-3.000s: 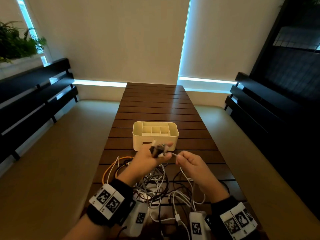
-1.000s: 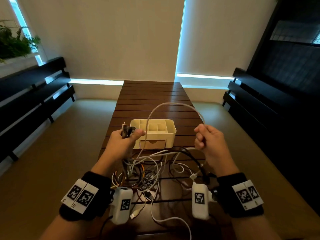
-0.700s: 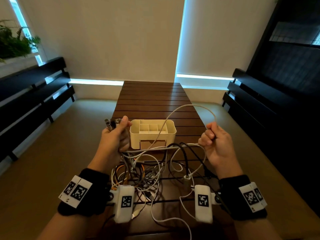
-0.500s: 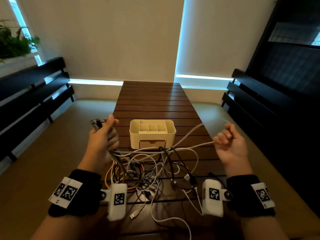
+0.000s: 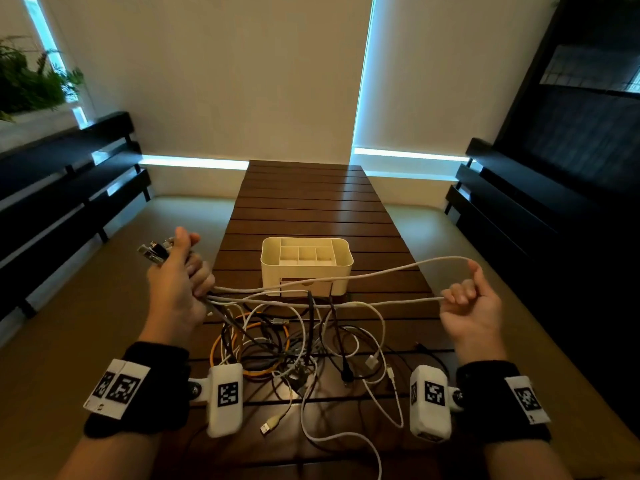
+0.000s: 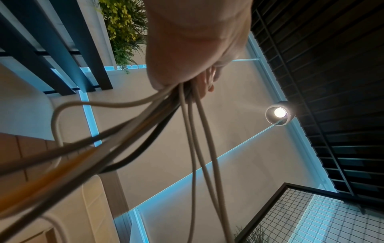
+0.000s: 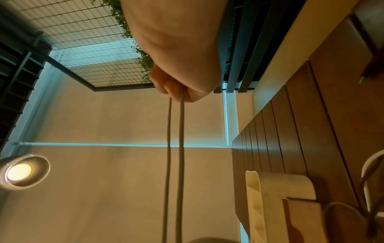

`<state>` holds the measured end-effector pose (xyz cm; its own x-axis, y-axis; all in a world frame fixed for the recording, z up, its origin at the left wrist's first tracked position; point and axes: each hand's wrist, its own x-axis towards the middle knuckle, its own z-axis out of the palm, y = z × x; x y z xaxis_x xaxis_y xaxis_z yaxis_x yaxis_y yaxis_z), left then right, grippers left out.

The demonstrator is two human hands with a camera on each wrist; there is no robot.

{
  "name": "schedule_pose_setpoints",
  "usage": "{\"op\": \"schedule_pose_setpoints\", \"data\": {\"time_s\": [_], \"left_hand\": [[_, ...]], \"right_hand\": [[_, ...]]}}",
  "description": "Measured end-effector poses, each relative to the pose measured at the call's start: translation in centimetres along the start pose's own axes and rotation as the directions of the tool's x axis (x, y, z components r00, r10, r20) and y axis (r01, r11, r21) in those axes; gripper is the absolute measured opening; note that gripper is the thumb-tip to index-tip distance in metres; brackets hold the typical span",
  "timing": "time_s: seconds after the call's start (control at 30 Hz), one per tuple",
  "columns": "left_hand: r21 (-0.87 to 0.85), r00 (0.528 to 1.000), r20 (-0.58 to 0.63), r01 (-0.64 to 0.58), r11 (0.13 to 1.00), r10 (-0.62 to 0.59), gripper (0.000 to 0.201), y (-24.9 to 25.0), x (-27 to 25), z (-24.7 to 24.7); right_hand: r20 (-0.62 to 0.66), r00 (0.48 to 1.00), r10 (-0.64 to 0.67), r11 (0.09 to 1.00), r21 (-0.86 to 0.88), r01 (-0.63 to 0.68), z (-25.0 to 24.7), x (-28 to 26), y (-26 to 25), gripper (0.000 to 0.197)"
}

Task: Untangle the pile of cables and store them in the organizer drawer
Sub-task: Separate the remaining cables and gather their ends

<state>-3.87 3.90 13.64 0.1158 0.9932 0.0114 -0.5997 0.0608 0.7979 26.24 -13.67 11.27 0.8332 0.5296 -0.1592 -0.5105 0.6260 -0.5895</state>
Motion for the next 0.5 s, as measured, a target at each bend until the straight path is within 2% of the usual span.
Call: {"op": "schedule_pose_setpoints", "data": {"time_s": [0.17,0.27,0.4,0.5], "left_hand": [[0.0,0.997,-0.078,-0.022,1.0,0.022,0.03,-0.4,-0.4,0.1],[0.061,0.997,-0.063,-0.043,0.997,0.047,0.034,-0.5,-0.7,0.2],[0.233,0.996,-0.055,-0.059,0.971,0.074,0.042,-0.7,-1.0,0.0],[0.384,0.989,-0.033,-0.121,0.915,0.145,0.046,-1.2,-1.0,-0.1]], "right_hand": [[0.047,0.999,-0.022,0.999,0.049,0.02,-0.9,-0.3,0.3,0.028],[0.077,0.995,-0.066,0.995,0.074,0.06,-1.3,-0.6,-0.1,0.039],[0.081,0.991,-0.111,0.994,0.027,0.109,-1.5,-0.5,-0.6,0.036],[0.077,0.974,-0.215,0.973,-0.069,0.22,-1.6,-0.3,-1.4,0.028]]}}
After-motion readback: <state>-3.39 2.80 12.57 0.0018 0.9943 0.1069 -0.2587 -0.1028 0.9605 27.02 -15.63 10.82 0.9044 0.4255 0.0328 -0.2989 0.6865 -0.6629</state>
